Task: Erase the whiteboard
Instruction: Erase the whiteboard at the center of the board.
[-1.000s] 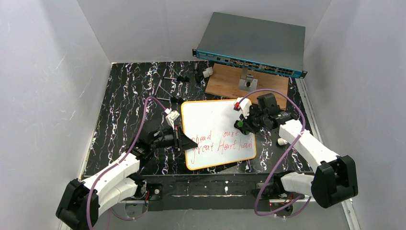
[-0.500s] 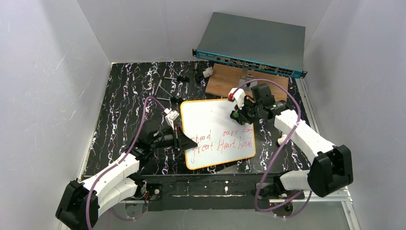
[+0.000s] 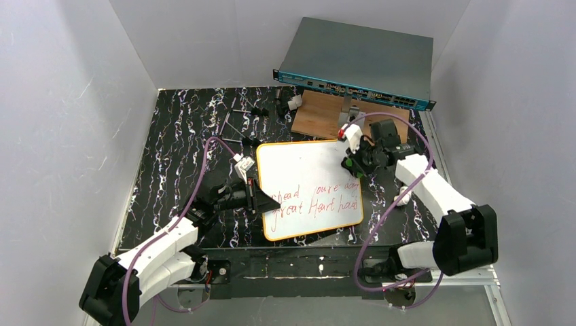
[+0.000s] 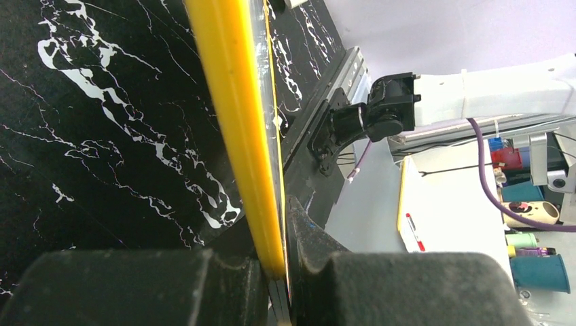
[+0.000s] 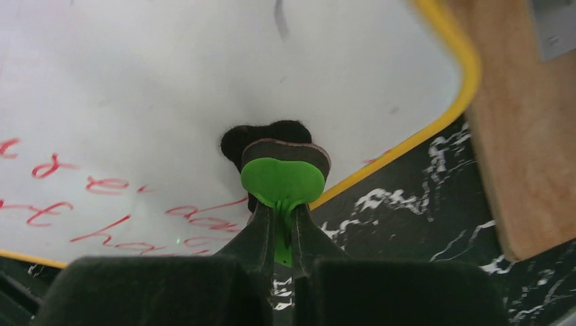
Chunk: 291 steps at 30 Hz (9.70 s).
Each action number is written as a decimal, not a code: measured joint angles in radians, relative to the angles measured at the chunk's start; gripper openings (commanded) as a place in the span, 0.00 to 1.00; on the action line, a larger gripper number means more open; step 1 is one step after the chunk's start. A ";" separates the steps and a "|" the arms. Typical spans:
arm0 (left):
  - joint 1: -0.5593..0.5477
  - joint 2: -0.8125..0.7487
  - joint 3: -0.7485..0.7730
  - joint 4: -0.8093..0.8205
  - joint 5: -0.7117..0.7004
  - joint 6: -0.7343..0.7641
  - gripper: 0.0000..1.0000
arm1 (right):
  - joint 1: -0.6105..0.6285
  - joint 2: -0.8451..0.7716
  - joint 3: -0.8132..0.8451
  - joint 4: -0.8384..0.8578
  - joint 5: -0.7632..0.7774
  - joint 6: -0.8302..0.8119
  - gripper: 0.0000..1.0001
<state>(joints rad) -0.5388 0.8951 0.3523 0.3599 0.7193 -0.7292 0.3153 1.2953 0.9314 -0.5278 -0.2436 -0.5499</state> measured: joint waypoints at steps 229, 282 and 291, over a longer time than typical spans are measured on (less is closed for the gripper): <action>-0.012 -0.385 -0.085 -0.083 -0.418 0.070 0.00 | 0.303 0.007 0.111 -0.075 -0.126 0.079 0.01; -0.006 -0.369 -0.174 0.011 -0.472 -0.106 0.00 | 0.711 0.342 0.550 -0.151 0.205 0.075 0.01; -0.009 -0.512 -0.159 -0.141 -0.539 -0.021 0.00 | 0.459 -0.002 0.203 -0.233 -0.032 -0.045 0.01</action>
<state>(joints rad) -0.5476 0.3836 0.1936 0.2192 0.1806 -0.7506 0.7746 1.2930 1.1343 -0.7612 -0.2760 -0.5953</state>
